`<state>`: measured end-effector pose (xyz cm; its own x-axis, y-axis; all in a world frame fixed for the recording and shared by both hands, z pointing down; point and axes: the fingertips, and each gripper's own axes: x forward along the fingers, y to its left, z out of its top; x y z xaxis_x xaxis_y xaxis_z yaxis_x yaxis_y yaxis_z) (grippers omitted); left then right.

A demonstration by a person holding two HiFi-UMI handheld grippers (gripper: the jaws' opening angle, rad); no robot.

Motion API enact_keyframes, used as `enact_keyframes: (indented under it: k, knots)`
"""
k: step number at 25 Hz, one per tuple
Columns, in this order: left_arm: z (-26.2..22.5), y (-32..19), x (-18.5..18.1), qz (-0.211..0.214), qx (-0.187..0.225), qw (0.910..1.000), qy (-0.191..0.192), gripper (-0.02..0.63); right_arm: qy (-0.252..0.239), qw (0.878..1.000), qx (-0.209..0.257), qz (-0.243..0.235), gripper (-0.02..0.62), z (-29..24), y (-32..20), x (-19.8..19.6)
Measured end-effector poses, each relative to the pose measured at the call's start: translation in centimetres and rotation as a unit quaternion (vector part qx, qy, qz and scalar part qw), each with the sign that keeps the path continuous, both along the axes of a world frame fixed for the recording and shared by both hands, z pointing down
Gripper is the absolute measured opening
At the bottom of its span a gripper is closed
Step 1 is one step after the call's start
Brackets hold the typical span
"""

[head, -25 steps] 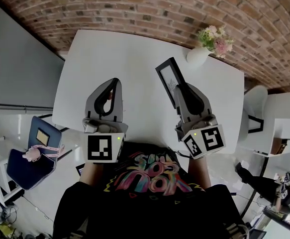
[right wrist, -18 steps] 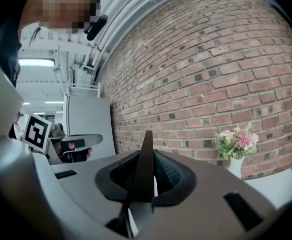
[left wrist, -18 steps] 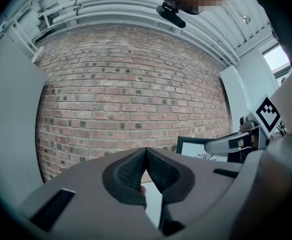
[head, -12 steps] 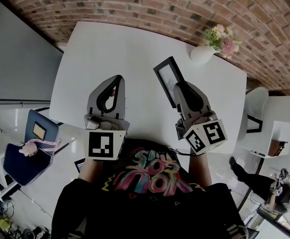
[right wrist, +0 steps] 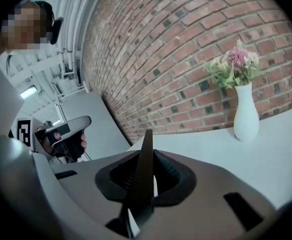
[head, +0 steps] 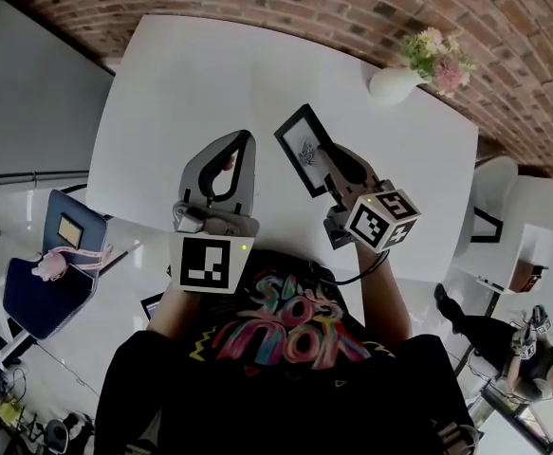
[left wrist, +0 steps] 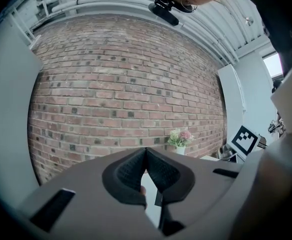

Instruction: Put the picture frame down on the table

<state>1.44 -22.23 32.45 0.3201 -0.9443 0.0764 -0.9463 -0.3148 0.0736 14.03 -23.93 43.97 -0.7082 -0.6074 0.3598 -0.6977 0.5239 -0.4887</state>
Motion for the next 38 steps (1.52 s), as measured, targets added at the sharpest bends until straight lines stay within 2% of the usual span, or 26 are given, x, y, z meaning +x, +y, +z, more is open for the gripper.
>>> enact_keyframes:
  k: [6,12,14,18,22,25,31,38]
  knots:
    - [1.5,0.2,0.9,0.0,-0.011,0.9999,0.003,0.021,-0.004,0.997,-0.057,-0.047,0.086,5.3,0.9,-1.0]
    - [3.1,-1.0,2.6,-0.011,-0.021,0.9997,0.001,0.021,-0.066,0.985,-0.148,-0.056,0.086,11.4,0.3,0.5]
    - [3.0,-0.6,1.9,-0.015,-0.022,0.9996,0.0,0.021,-0.09,0.98,-0.168,-0.053,0.086,12.1,0.6,0.0]
    - [2.5,0.5,-0.3,-0.021,-0.025,0.9994,0.002,0.021,-0.084,0.977,-0.184,-0.062,0.086,13.8,1.6,-1.7]
    - [2.9,0.5,-0.4,-0.024,-0.03,0.9993,0.003,0.021,-0.102,0.969,-0.212,-0.073,0.086,15.0,2.2,-2.5]
    - [3.5,0.0,0.0,-0.023,-0.034,0.9992,0.003,0.021,-0.108,0.966,-0.22,-0.082,0.087,15.8,1.9,-2.6]
    - [3.7,0.0,-0.1,-0.02,-0.036,0.9991,0.005,0.021,-0.061,0.969,-0.209,-0.114,0.091,17.5,2.4,-2.5]
    - [3.8,0.4,-0.2,-0.017,-0.041,0.999,0.009,0.021,-0.031,0.972,-0.203,-0.117,0.1,18.2,2.5,-2.3]
